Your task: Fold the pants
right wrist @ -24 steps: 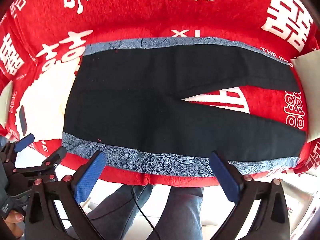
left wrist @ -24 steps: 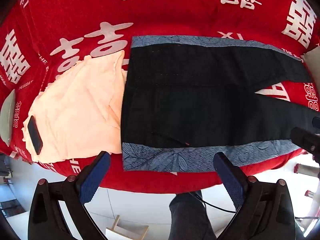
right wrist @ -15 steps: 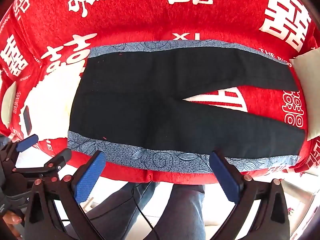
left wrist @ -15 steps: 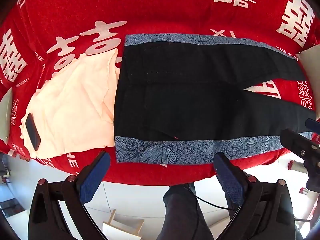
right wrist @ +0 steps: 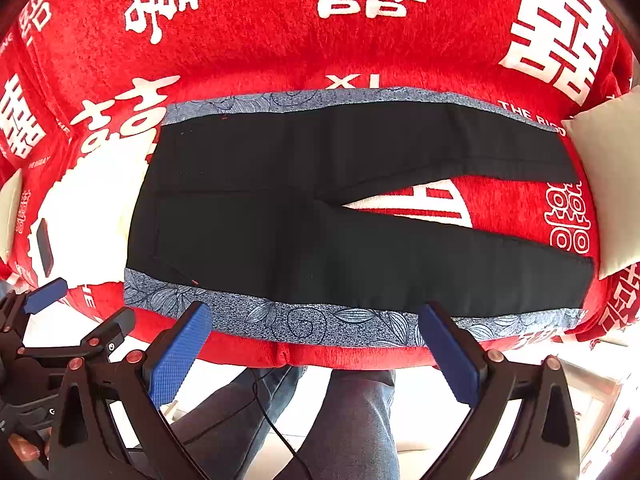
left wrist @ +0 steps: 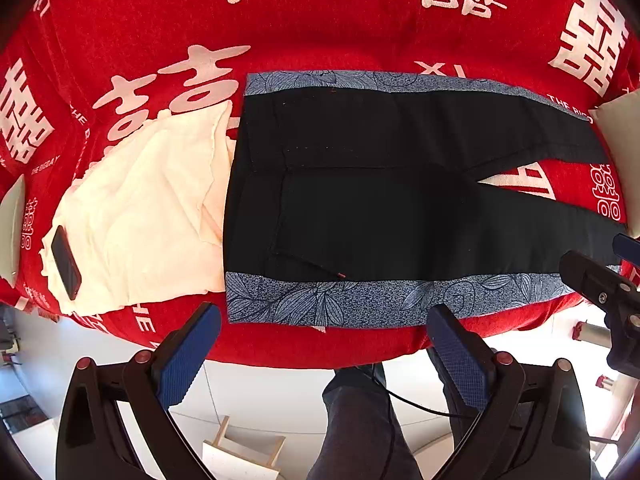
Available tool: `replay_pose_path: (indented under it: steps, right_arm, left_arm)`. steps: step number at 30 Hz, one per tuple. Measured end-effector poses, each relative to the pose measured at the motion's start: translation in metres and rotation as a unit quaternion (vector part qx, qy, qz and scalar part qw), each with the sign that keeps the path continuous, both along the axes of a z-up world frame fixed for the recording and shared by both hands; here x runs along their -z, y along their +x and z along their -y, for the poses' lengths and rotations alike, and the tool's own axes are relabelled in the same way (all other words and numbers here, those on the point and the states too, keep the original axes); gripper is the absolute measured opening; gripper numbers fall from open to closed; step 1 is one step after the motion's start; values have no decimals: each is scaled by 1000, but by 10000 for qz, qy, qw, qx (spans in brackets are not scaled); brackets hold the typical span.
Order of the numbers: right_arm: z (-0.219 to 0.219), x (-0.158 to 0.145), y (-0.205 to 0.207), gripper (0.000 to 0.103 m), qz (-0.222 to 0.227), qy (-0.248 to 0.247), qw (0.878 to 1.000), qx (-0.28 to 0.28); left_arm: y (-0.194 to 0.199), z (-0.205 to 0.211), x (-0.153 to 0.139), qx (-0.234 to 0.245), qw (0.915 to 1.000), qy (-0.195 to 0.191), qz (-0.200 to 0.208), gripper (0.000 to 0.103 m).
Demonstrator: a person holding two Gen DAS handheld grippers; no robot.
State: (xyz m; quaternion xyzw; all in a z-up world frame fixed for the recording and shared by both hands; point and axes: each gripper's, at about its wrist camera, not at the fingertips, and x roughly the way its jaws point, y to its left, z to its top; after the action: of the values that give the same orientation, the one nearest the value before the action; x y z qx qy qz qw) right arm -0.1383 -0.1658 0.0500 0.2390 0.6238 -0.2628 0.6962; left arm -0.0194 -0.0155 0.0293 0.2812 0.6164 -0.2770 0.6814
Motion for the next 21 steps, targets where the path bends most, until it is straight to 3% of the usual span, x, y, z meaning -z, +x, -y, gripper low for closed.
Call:
replay_pose_path:
  steps: [21]
  right_arm:
    - [-12,3,-1,103,-81,47,9999,-119]
  left_arm:
    - [0,-7,-1,-131,9999,40,-9,103]
